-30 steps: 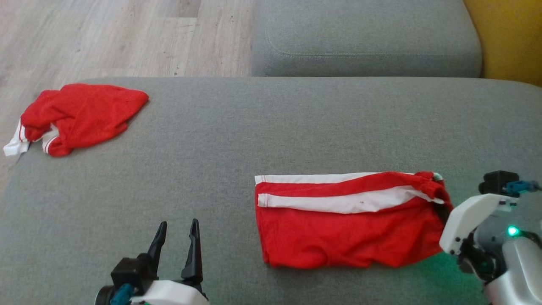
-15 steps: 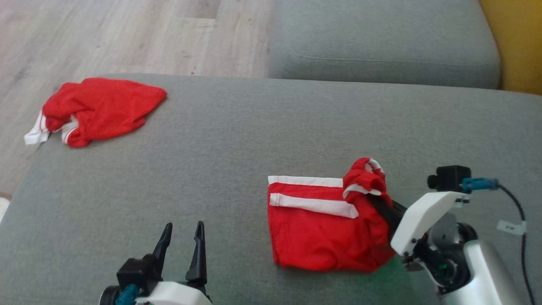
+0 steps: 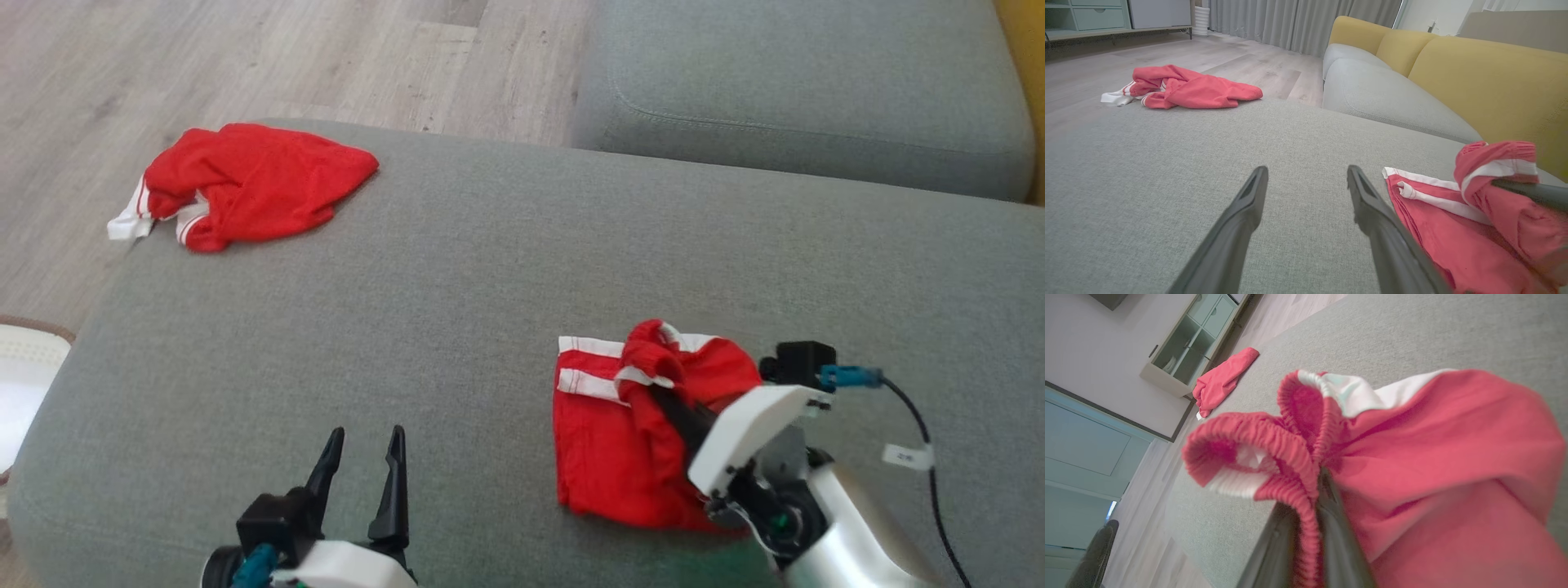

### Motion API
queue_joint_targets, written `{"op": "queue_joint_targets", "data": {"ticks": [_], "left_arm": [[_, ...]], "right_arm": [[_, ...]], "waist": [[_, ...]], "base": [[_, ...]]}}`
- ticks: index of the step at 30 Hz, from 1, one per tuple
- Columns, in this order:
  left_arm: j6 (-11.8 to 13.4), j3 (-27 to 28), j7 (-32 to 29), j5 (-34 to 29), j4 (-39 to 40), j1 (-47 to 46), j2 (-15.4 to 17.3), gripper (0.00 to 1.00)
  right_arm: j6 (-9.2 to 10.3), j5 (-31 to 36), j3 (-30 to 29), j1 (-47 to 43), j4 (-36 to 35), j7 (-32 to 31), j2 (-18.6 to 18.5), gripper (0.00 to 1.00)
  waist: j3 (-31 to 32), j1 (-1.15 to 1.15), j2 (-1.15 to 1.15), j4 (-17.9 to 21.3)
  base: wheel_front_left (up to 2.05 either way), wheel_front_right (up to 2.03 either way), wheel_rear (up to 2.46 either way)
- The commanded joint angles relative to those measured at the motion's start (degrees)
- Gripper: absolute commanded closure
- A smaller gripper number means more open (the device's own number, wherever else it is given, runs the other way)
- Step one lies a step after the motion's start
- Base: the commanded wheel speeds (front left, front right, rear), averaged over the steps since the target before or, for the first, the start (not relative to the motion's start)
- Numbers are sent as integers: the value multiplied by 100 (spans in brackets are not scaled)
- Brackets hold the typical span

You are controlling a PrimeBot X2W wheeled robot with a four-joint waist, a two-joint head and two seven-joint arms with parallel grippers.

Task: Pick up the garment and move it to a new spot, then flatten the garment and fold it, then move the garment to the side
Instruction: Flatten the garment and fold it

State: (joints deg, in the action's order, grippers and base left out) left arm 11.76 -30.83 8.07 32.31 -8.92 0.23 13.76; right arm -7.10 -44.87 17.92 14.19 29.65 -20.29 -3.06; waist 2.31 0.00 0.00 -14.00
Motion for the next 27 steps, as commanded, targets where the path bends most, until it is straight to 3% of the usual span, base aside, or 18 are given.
{"op": "queue_joint_targets", "data": {"ticks": [1, 2, 7, 15, 20, 27], "left_arm": [[-13, 157, 24, 17, 148, -307, 10, 0], [-12, 151, 24, 20, 143, -305, 6, 0], [-1, 134, 32, 32, 133, -295, 5, 0], [16, 114, 60, 39, 126, -322, 1, 0], [22, 111, 107, 29, 133, -352, -1, 0], [4, 97, 141, -22, 144, -551, 10, 0]], "right_arm": [[-39, -90, 245, 394, -25, 175, 17, 44], [-39, -119, 361, 472, 91, 251, 17, 0], [-39, -304, 899, 767, 364, 571, 17, 0], [-39, -560, 1427, 1002, 117, 878, 18, 0], [-39, -18, 1214, 1129, 156, 1199, 18, 0], [-39, 1722, 140, 973, 101, 1832, 17, 0]], "waist": [[4, 0, 0, -21], [6, 0, 0, -27], [15, 0, 0, -5], [32, 0, 0, 202], [53, 0, 0, 355], [105, 0, 0, 616]], "base": [[0, 0, 0], [0, 0, 0], [0, 0, 0], [0, 0, 0], [0, 0, 0], [0, 0, 0]]}}
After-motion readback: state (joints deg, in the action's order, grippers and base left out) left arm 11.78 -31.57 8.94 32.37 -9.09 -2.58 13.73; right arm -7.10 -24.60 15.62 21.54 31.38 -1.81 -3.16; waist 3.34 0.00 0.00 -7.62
